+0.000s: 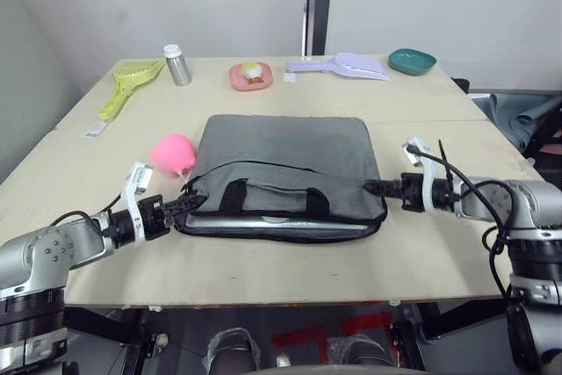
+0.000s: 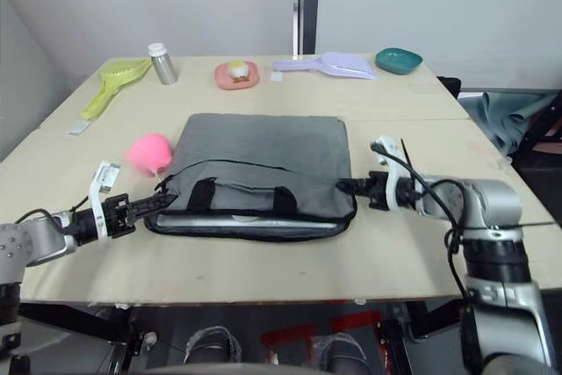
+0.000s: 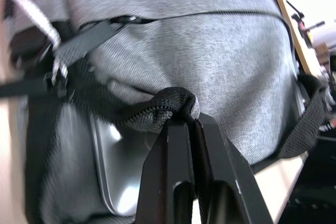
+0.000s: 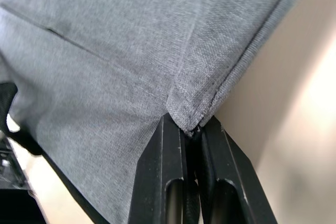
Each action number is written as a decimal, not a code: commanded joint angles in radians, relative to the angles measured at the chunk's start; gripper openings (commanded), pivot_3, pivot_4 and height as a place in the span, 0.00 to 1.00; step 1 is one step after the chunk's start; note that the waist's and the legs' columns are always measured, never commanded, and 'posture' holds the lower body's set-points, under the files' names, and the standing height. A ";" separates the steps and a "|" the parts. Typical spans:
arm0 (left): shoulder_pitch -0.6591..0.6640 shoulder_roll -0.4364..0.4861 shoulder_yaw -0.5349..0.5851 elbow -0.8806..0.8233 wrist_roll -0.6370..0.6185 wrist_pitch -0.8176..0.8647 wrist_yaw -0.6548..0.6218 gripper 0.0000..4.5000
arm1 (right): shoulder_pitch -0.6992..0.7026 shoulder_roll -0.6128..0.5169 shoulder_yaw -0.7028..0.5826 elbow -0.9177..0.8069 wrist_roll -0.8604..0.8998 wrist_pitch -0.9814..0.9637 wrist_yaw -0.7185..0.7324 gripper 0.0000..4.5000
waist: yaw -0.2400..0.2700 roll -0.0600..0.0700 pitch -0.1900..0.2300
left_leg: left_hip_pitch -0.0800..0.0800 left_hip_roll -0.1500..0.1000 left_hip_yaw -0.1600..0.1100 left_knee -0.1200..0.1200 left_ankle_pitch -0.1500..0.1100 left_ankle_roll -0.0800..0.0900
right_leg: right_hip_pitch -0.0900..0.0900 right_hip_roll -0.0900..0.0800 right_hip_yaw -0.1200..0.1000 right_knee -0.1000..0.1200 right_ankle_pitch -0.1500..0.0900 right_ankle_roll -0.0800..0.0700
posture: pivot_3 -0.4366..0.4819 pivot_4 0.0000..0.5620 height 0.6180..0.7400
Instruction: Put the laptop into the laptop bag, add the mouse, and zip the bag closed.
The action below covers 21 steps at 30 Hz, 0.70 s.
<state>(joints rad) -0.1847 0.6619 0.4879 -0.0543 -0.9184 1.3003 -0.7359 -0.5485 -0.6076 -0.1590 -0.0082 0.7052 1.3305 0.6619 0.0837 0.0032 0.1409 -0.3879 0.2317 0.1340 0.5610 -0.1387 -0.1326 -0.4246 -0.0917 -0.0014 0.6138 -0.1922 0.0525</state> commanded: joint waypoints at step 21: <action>-0.086 -0.093 0.097 -0.025 -0.156 0.046 0.227 0.00 | 0.000 -0.083 0.089 -0.082 -0.049 -0.114 0.178 0.01 | 0.020 -0.001 0.000 | -0.003 0.000 -0.001 0.009 -0.001 0.005 | -0.001 -0.001 0.001 0.007 0.000 -0.002 | 0.48 0.27 1.00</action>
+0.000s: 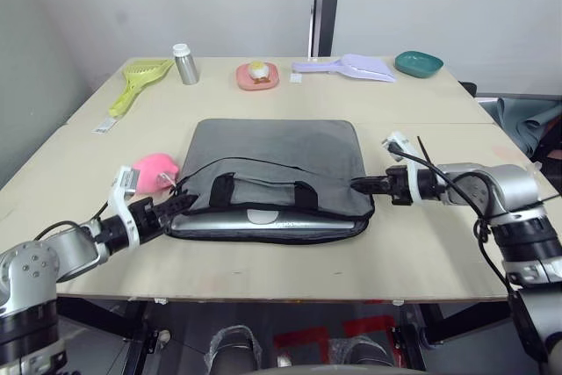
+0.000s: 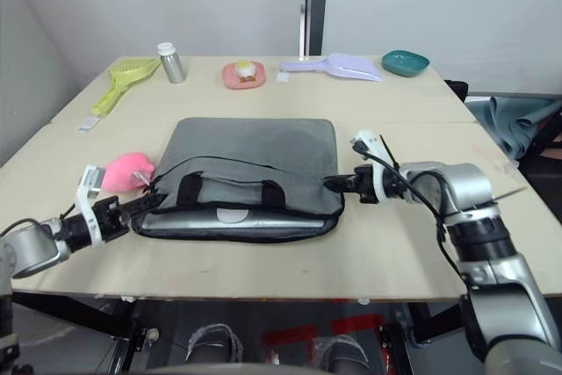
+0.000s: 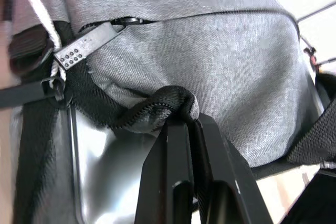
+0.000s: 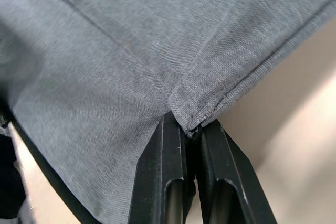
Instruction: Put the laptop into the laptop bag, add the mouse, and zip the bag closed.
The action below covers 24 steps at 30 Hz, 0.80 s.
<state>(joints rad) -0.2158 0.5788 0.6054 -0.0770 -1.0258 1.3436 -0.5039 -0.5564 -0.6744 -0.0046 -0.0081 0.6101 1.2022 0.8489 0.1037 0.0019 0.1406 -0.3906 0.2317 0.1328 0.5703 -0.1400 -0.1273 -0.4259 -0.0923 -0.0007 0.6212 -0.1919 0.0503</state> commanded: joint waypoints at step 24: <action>0.038 0.067 -0.097 0.122 0.009 -0.024 -0.126 0.00 | 0.110 -0.085 -0.118 -0.079 0.015 -0.072 -0.046 0.09 | -0.014 0.000 0.000 | 0.000 0.000 0.001 0.000 0.000 0.000 | -0.001 0.000 0.000 0.001 0.000 0.000 | 0.48 0.27 1.00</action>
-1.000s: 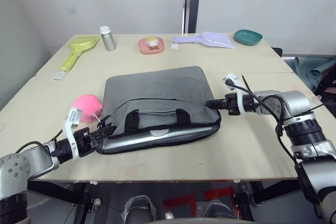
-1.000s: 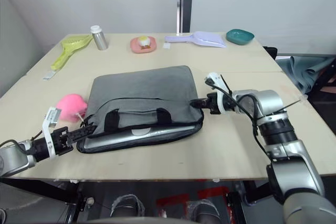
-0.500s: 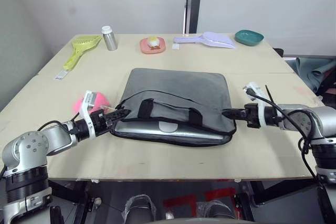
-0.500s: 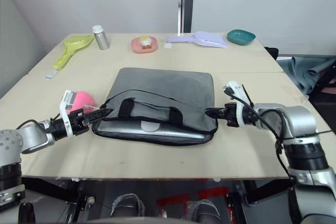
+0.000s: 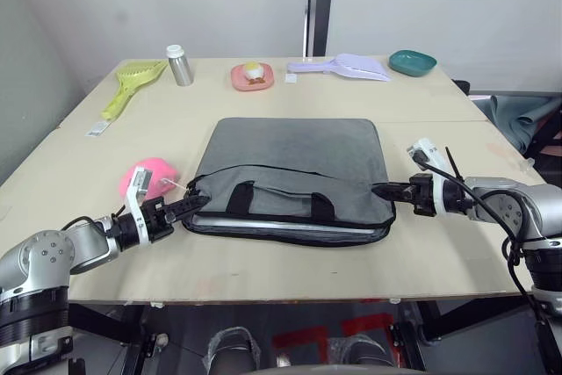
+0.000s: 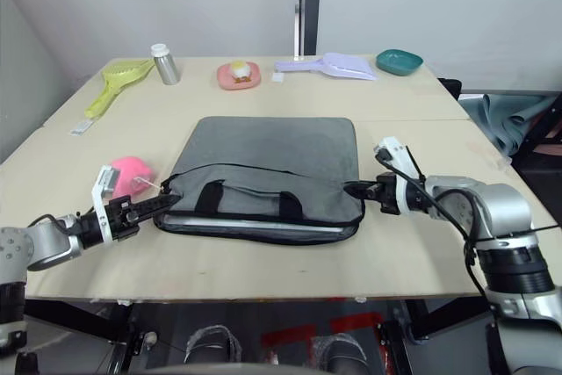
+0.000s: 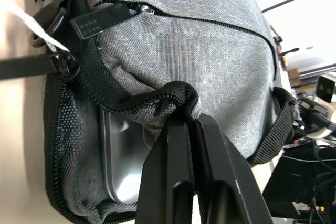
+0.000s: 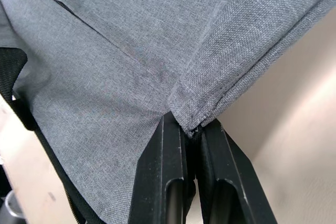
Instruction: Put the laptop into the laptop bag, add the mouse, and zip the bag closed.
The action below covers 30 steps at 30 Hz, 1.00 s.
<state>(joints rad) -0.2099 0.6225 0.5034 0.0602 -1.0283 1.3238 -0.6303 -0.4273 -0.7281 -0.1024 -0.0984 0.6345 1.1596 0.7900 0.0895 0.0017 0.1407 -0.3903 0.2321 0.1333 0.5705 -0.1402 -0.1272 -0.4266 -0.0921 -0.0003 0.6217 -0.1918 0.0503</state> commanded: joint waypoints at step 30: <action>0.470 0.475 0.110 0.001 0.159 -0.278 -0.538 0.93 | 0.257 -0.306 -0.350 -0.207 0.121 -0.057 0.196 1.00 | 0.007 -0.003 0.001 | 0.004 0.000 0.003 -0.010 -0.001 0.001 | 0.003 0.000 0.001 -0.011 -0.001 0.002 | 0.48 0.27 1.00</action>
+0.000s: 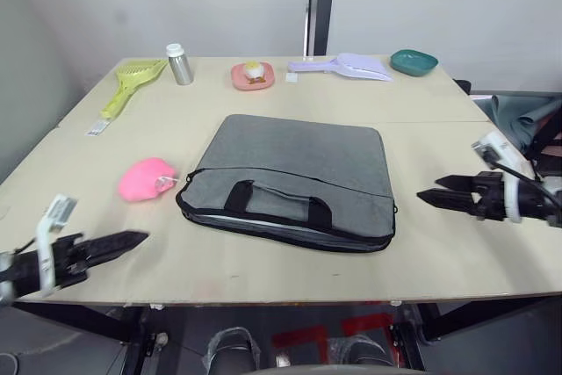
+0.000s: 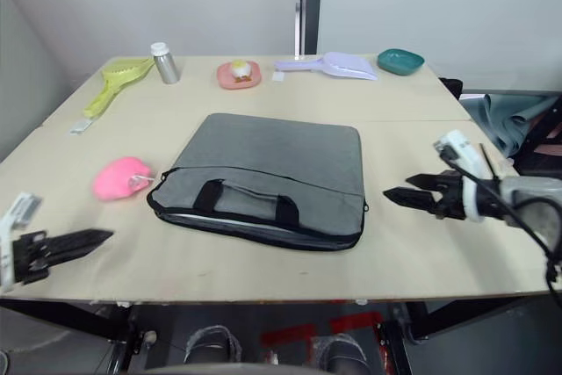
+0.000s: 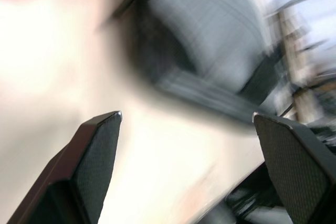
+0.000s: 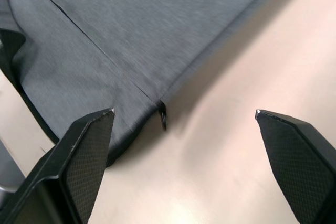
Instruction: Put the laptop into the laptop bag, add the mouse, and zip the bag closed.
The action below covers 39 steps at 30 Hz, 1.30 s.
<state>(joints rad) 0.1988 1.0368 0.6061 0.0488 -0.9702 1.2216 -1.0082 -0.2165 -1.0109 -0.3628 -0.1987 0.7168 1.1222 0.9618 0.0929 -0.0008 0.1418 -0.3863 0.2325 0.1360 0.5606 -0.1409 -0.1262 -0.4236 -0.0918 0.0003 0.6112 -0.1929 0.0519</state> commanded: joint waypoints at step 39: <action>-0.343 0.085 -0.187 0.019 0.232 -0.675 -0.570 0.94 | -0.156 0.252 0.349 -0.140 -0.104 -0.412 -0.088 0.27 | -0.001 -0.002 0.000 | 0.003 0.000 0.004 0.005 0.000 0.000 | -0.003 -0.001 0.004 0.013 0.000 0.000 | 0.48 0.27 1.00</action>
<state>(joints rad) -0.1212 1.1199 0.4143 0.0844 -0.7329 0.5645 -1.5464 -0.3484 -0.7643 -0.0323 -0.3698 0.6510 0.7571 0.8546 0.0923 -0.0031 0.1416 -0.3845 0.2328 0.1399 0.5663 -0.1407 -0.1260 -0.4268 -0.0925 0.0037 0.6238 -0.1932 0.0516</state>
